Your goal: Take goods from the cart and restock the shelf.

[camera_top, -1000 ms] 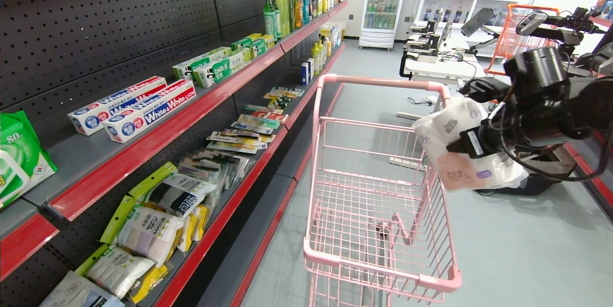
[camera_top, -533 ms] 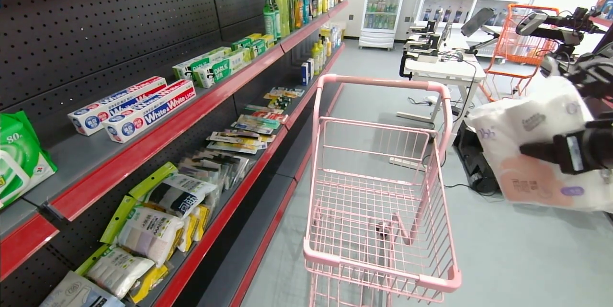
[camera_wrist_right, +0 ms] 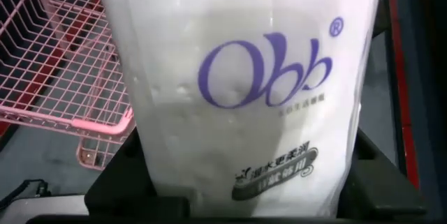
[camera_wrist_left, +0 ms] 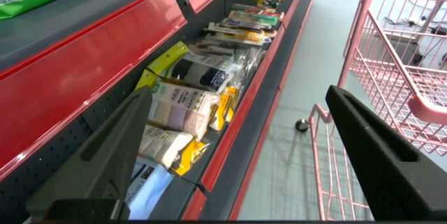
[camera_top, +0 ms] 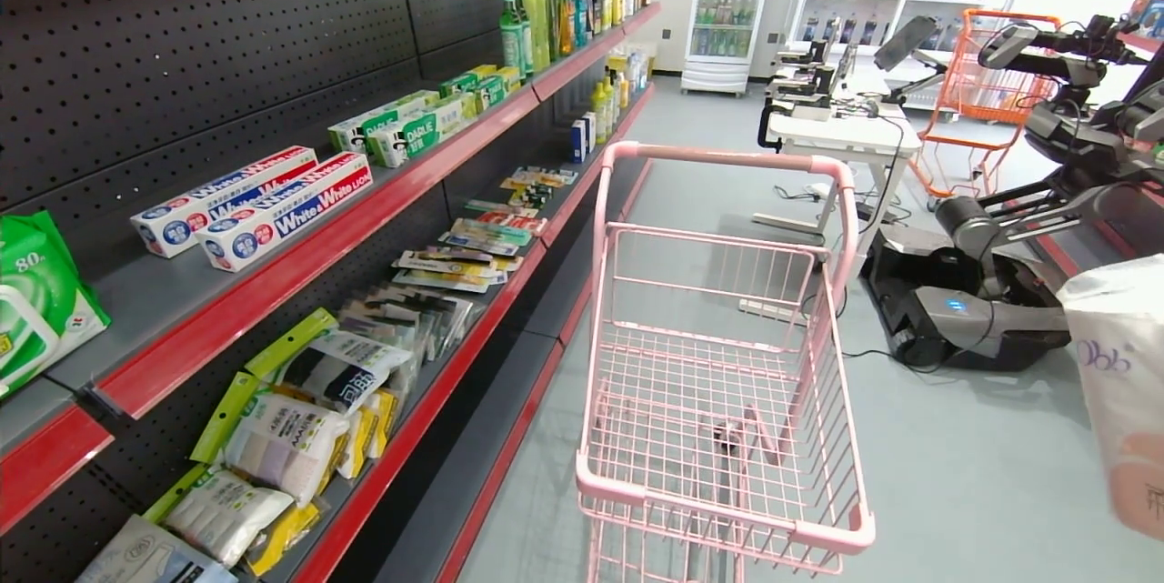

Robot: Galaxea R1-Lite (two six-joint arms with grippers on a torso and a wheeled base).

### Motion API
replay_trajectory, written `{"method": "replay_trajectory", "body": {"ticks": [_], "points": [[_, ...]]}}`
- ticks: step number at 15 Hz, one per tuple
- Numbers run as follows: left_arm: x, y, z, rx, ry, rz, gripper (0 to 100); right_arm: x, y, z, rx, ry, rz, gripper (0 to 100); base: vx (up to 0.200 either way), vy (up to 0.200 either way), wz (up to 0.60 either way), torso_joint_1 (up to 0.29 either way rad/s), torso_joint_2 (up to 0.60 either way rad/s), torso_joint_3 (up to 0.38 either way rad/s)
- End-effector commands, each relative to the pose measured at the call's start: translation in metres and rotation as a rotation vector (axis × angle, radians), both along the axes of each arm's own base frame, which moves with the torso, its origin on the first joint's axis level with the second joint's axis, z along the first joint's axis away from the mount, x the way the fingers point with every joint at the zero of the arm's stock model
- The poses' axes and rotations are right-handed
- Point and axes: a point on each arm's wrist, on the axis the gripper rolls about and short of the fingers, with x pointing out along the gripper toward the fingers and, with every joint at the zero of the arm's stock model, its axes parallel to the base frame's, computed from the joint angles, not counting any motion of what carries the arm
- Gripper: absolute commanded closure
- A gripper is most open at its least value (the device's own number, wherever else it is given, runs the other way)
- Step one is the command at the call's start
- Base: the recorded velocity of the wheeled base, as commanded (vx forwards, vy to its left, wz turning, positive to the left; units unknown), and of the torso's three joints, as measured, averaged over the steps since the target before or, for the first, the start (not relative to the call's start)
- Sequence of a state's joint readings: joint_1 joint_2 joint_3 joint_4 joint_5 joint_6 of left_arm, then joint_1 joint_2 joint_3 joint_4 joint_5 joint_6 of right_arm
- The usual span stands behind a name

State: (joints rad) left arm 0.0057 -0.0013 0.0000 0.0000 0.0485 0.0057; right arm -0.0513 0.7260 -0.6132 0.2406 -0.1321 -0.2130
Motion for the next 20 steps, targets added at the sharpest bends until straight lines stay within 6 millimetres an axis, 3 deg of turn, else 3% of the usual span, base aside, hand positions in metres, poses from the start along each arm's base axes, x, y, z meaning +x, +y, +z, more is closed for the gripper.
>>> {"method": "replay_trajectory", "body": {"ticks": [1,6,20], "points": [[0.0,0.0,0.0,0.0,0.001,0.001,0,-0.02,0.001,0.003,-0.023,-0.089,0.0,100,0.0,0.0,0.0,0.0,0.0,0.0],[0.0,0.0,0.0,0.0,0.001,0.001,0,-0.03,0.001,0.0,-0.074,-0.107,0.009,100,0.0,0.0,0.0,0.1,-0.22,-0.125],[0.0,0.0,0.0,0.0,0.001,0.001,0,-0.018,0.0,0.011,-0.143,-0.14,0.005,100,0.0,0.0,0.0,0.205,-0.44,-0.241]]}}
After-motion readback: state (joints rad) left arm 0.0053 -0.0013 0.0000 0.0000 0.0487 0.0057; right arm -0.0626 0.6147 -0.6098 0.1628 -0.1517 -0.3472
